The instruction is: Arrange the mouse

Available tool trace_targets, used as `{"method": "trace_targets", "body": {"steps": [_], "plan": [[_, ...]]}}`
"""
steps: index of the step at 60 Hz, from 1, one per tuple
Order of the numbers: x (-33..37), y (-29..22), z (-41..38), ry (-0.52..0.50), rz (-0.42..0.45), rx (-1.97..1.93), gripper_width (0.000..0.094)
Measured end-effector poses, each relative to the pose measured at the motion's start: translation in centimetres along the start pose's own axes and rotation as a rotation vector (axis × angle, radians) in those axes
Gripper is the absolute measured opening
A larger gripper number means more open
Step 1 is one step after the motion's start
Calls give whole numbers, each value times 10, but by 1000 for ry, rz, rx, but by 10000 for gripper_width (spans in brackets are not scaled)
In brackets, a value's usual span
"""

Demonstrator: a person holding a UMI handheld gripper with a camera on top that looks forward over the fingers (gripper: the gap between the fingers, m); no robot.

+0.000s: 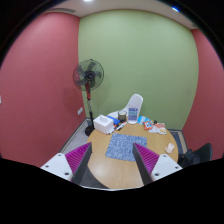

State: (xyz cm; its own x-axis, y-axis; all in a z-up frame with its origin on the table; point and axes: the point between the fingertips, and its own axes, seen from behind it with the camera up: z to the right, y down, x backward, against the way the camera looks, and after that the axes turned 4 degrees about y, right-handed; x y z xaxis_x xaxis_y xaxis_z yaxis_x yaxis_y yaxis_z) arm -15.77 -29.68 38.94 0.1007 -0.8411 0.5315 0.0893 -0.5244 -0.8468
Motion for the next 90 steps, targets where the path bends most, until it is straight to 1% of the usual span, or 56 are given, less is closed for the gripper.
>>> {"method": "trace_targets", "body": {"steps": [4,10,11,14,20,21,23,27,32,35,41,46,51,59,65,68,73,77,78,80,82,83,90], "plan": [[-4,13,6,2,-22,-2,827],[-18,55,28,6,-63,3,828],[-35,73,42,3,-65,5,829],[-52,109,64,10,-96,11,828],[-82,179,119,45,-157,7,828],[-78,184,121,60,-175,7,829],[-88,207,148,72,-190,9,829],[-110,237,197,110,-197,15,829],[-143,255,255,140,-173,16,830],[-165,254,284,166,-165,14,827],[-215,250,342,182,-129,-23,820],[-260,239,379,193,-105,-58,835],[-302,233,410,211,-103,-74,835],[-359,229,435,208,-123,-128,831],[-386,223,440,189,-125,-161,837],[-400,220,444,197,-130,-161,840],[-415,219,448,209,-140,-161,812],[-424,215,453,230,-136,-134,753],[-426,215,454,235,-136,-127,751],[-429,212,454,237,-132,-121,686],[-432,211,454,235,-130,-120,572],[-433,208,453,232,-123,-121,547],[-436,205,454,228,-111,-109,470]]}}
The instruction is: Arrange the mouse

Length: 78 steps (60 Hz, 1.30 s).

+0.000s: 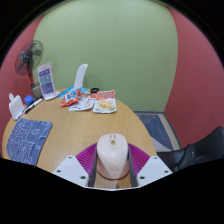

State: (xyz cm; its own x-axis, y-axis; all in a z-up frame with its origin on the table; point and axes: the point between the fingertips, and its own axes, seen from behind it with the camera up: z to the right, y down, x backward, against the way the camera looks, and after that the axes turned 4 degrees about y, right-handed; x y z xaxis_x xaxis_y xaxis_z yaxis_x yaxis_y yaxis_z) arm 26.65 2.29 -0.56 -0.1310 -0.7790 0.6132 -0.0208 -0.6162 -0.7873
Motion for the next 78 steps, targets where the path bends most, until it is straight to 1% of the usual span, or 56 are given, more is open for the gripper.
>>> {"method": "trace_targets", "body": {"steps": [3,8,9,14,19,25,28,31,33,35,38,40,41,44,47,48,51,54,58,62,70,71,73,75,77,78], "plan": [[0,0,0,1,5,0,431],[2,-1,3,15,-2,3,418],[3,-2,4,17,-1,1,396],[17,-20,11,55,27,-12,397],[45,-65,18,99,102,-48,397],[97,-134,5,120,232,-127,395],[126,-171,-15,109,299,-149,394],[152,-197,-46,85,355,-160,396],[166,-208,-71,63,378,-162,395],[174,-212,-102,33,382,-162,395],[181,-215,-151,-21,377,-163,394],[180,-207,-185,-53,362,-148,393],[178,-194,-200,-65,353,-141,393],[162,-172,-245,-99,299,-113,393],[141,-138,-284,-131,231,-92,393],[136,-116,-295,-136,215,-87,393],[110,-83,-318,-135,137,-53,394],[90,-54,-332,-127,89,-30,397],[72,-22,-338,-119,54,-13,419],[61,-9,-342,-96,28,-9,443],[55,11,-344,-84,-32,6,547],[56,10,-344,-81,-32,7,582],[62,7,-343,-77,-22,11,687],[69,4,-343,-73,-14,23,845],[79,1,-341,-65,-13,38,855],[86,-1,-340,-60,-12,43,836]]}}
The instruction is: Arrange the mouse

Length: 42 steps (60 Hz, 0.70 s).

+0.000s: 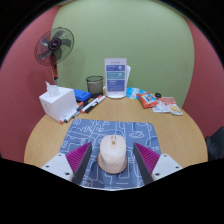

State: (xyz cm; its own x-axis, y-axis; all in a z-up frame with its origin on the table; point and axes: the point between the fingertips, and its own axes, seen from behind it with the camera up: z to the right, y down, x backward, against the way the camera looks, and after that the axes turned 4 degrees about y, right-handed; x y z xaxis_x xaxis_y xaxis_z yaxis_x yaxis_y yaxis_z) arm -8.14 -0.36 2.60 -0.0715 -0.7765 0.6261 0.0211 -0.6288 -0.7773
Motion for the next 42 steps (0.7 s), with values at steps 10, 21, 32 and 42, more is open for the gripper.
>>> {"method": "trace_targets", "body": {"steps": [10,21,32,42], "plan": [[81,-18,1,42,33,5,844],[184,-25,5,89,77,25,844],[268,-6,-2,77,108,0,839],[323,26,-9,67,109,-12,841]]}}
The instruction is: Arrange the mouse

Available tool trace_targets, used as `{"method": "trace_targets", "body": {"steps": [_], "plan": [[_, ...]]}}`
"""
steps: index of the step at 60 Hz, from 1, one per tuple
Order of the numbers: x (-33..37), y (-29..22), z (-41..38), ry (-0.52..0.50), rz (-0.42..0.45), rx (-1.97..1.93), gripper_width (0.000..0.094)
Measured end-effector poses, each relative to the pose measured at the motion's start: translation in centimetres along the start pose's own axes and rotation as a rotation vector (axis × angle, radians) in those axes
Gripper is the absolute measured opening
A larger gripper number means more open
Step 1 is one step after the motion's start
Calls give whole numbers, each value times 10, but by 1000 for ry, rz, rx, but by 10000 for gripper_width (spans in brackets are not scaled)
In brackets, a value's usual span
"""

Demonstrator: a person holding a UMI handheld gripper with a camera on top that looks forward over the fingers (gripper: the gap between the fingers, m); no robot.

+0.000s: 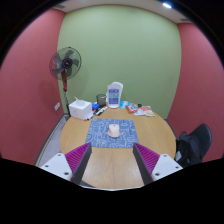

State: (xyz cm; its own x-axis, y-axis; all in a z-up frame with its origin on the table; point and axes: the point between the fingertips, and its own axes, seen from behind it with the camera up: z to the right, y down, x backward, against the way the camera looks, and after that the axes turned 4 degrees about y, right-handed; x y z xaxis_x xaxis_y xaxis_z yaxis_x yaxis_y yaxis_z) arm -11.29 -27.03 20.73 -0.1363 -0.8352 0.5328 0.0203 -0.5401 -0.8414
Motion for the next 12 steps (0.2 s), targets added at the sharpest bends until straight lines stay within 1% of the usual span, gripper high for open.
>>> {"method": "trace_targets", "body": {"steps": [12], "plan": [[36,19,-1,-6,-4,5,840]]}}
